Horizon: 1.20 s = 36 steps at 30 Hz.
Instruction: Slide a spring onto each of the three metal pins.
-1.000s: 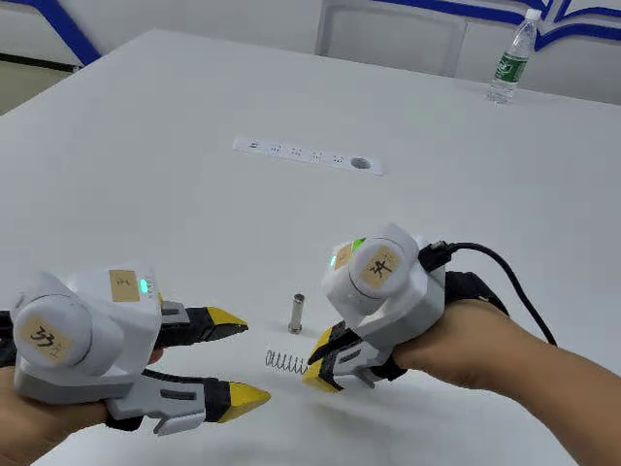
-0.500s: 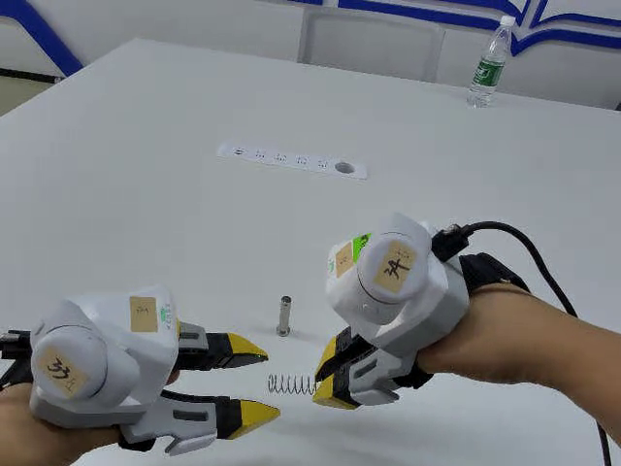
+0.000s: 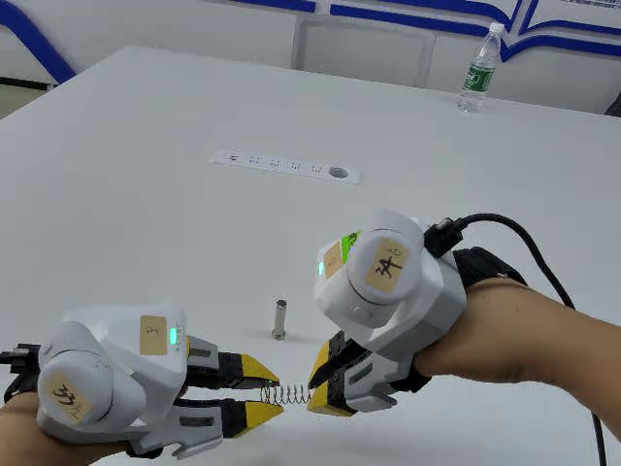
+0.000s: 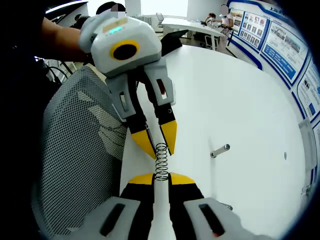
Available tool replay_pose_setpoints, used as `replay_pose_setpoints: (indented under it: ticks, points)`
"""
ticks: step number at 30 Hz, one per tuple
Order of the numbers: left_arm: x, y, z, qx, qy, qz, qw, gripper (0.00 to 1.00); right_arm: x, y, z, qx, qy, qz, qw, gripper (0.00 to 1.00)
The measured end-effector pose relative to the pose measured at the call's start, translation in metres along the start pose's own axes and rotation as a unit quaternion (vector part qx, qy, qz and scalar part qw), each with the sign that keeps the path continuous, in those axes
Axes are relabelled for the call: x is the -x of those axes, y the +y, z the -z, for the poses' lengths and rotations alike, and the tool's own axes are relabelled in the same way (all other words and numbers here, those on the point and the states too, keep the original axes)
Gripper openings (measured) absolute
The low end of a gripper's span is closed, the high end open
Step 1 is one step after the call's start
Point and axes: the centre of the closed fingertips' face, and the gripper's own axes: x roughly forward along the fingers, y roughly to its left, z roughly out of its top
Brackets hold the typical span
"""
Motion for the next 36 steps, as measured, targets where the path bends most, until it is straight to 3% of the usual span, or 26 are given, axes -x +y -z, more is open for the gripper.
replay_pose_setpoints:
  ticks: [13, 24, 36]
  points:
    - [-0.001, 0.006, -0.005, 0.009, -0.011, -0.007, 0.9999, 0.11, 0.013, -0.008, -0.025, 0.014, -0.037, 0.024, 0.9989, 0.11]
    - [0.001, 0.009, -0.011, 0.019, -0.022, -0.012, 0.9995, 0.11, 0.016, -0.009, -0.047, 0.019, -0.070, 0.030, 0.9969, 0.11]
    - [0.000, 0.011, -0.013, 0.023, -0.023, -0.014, 0.9994, 0.14, 0.015, -0.012, -0.052, 0.027, -0.070, 0.036, 0.9965, 0.11]
